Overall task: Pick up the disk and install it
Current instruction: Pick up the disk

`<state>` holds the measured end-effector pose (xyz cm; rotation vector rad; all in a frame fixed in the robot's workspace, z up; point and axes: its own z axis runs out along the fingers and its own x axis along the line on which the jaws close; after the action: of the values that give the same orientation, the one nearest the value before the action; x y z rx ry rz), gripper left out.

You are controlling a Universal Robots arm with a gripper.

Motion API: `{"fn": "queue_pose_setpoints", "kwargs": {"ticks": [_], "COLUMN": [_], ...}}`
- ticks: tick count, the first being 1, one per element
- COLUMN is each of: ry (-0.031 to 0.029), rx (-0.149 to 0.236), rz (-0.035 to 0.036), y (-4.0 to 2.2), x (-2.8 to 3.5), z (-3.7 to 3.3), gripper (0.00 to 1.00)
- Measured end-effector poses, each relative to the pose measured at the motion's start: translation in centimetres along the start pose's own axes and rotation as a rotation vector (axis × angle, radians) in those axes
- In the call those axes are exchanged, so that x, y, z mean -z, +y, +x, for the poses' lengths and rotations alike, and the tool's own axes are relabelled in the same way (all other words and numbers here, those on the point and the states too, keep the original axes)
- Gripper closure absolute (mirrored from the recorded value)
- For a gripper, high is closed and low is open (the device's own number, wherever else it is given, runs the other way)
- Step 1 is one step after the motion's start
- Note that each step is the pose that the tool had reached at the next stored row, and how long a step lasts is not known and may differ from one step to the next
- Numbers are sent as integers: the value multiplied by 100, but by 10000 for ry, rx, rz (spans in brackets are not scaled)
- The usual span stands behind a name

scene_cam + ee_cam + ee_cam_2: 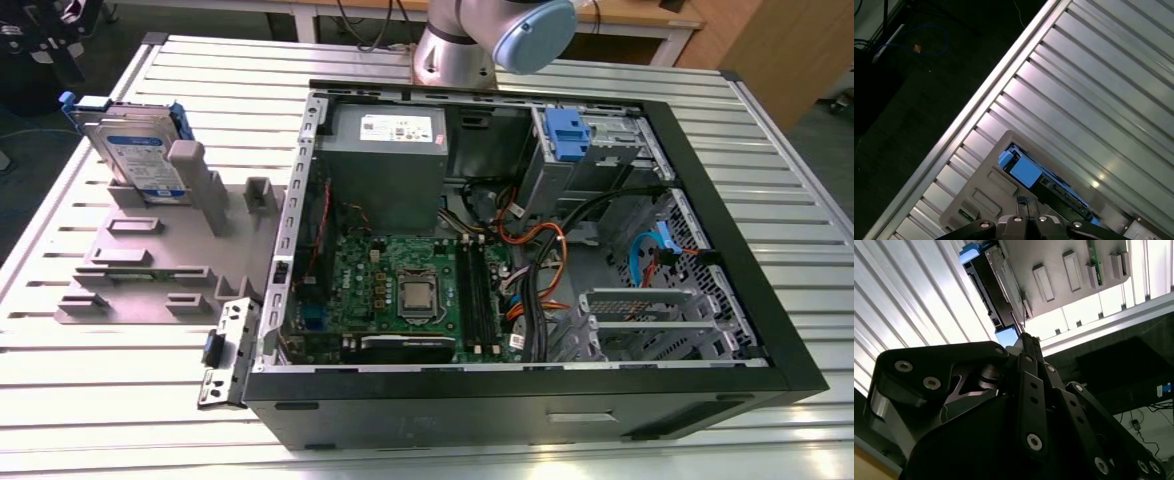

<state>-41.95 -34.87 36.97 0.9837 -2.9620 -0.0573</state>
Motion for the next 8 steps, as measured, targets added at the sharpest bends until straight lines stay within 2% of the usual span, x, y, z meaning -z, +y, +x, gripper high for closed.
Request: {"fn": "queue_pose_setpoints", "kwargs": {"ticks": [8], "ry": [28], "rx": [691], "rz": [5], "y": [0], "x": [0], "z": [0], "gripper": [89]}}
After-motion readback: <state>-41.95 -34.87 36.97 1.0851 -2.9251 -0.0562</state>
